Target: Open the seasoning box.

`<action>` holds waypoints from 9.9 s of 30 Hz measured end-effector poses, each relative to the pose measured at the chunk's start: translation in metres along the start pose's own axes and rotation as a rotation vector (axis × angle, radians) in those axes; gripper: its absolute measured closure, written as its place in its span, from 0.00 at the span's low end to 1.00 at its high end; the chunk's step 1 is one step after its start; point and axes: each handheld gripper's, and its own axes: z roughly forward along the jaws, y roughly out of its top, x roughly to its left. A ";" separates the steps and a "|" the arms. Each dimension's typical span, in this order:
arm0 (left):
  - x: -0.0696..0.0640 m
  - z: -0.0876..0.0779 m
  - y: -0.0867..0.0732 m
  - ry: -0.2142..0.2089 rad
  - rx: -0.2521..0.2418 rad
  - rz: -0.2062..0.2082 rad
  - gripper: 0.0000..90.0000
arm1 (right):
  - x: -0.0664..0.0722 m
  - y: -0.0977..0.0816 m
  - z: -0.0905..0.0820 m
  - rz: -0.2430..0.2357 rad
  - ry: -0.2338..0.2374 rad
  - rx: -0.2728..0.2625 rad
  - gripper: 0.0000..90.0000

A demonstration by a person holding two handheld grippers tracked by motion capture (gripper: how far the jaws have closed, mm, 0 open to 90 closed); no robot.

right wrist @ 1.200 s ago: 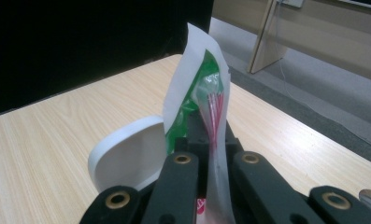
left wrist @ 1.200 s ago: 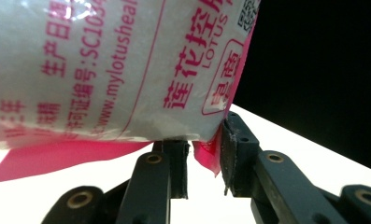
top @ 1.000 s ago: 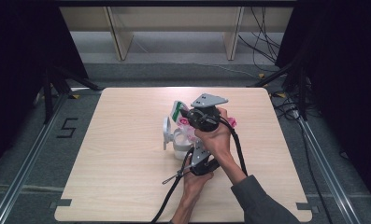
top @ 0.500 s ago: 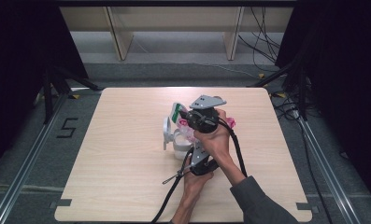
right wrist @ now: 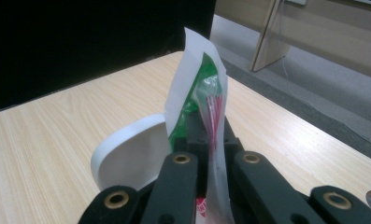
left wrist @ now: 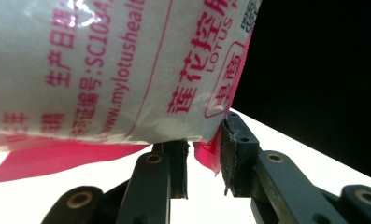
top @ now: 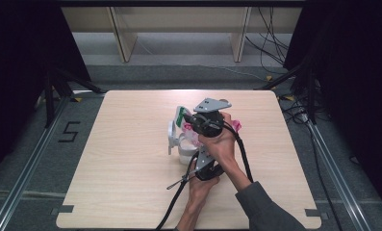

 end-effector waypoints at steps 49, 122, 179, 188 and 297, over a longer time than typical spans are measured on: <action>-0.001 -0.001 0.002 -0.011 -0.005 -0.025 0.82 | 0.000 0.002 -0.001 -0.012 -0.001 -0.006 0.99; -0.001 -0.001 0.003 -0.019 -0.003 -0.007 0.82 | 0.002 0.003 0.002 -0.026 -0.001 0.008 0.99; 0.004 -0.006 0.005 0.001 0.053 0.059 0.82 | 0.004 0.002 0.004 -0.024 0.020 0.027 0.99; 0.004 -0.005 0.005 0.004 0.050 0.060 0.82 | 0.005 0.002 0.003 -0.010 0.013 0.016 0.99; 0.000 -0.001 0.005 -0.050 -0.014 0.018 0.82 | 0.007 0.005 0.007 -0.053 0.021 0.049 0.99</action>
